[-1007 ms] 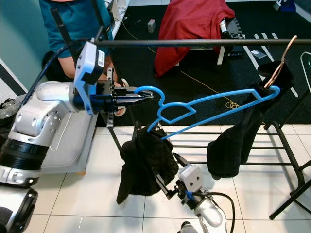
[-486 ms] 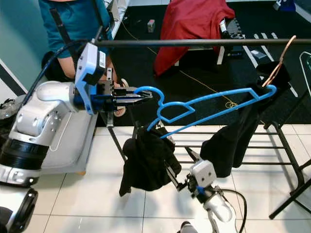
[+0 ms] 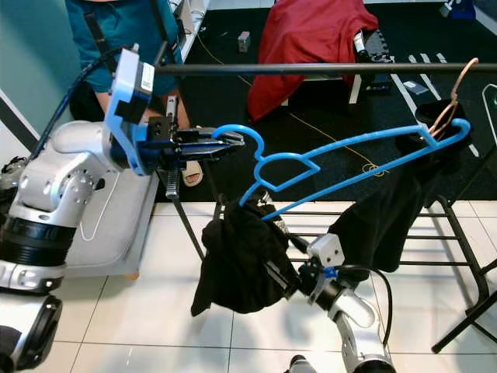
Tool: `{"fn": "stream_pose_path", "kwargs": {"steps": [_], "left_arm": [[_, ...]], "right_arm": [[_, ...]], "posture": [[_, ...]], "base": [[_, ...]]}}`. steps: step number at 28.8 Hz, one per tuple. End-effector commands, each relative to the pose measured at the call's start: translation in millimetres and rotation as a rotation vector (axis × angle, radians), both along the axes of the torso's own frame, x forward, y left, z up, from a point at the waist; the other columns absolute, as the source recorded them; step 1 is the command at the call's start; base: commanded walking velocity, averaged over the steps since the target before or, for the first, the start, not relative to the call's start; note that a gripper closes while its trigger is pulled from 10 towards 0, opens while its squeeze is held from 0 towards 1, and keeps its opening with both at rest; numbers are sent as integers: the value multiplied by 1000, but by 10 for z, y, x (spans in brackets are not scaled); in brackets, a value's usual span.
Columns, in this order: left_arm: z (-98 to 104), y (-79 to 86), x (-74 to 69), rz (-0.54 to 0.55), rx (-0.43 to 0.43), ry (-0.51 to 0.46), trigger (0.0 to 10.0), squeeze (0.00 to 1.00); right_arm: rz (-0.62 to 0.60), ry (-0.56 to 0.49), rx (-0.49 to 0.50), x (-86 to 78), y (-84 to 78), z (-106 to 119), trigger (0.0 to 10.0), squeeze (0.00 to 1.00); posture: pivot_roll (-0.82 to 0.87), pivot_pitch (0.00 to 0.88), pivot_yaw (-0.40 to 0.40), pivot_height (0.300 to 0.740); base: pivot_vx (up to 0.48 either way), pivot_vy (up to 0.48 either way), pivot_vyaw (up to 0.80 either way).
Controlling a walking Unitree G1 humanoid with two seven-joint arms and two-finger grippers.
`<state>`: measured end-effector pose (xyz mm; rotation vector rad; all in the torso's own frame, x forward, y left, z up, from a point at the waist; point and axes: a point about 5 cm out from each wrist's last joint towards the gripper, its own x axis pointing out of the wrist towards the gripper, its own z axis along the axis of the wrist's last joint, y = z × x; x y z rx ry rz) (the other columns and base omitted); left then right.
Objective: Hang hanger
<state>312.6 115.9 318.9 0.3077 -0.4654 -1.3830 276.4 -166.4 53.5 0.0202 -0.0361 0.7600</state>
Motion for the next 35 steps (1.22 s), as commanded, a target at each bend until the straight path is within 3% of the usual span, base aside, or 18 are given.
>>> {"fn": "stream_pose_path", "kwargs": {"steps": [1, 10, 16, 25, 28, 29, 31, 32, 35], "left_arm": [[135, -7, -72, -41, -26, -47, 0, 0], [137, -2, -80, -47, -24, -45, 0, 0], [195, -46, -134, -100, -43, -30, 0, 0], [228, -53, -170, -131, -53, -23, 0, 0], [270, -76, -207, -157, -60, -22, 0, 0], [281, -82, -215, -162, -61, -23, 0, 0], [281, -82, -215, -162, -61, -23, 0, 0], [289, -86, -218, -164, -62, -24, 0, 0], [296, -88, -216, -162, -63, -25, 0, 0]], "right_arm": [[50, 69, -23, -33, 27, -105, 10000, 0], [92, 101, -31, -25, 37, -128, 10000, 0], [115, 161, -109, 72, 9, -157, 10000, 0], [121, 182, -127, 109, 17, -157, 10000, 0], [178, 216, -144, 127, 124, -179, 10000, 0], [211, 228, -139, 131, 184, -182, 7412, 0], [211, 228, -139, 131, 184, -182, 7412, 0], [234, 237, -128, 132, 223, -183, 0, 0], [249, 248, -118, 128, 235, -190, 0, 0]], "posture": [[-11, 157, 72, 740], [-7, 162, 75, 740], [-1, 188, 77, 740], [5, 191, 76, 740], [13, 193, 72, 740], [13, 192, 72, 740], [13, 192, 72, 740], [13, 191, 72, 740], [14, 191, 69, 740]], "base": [[0, 0, 0], [0, 0, 0], [0, 0, 0], [0, 0, 0], [0, 0, 0], [0, 0, 0], [0, 0, 0], [0, 0, 0], [0, 0, 0]]}}
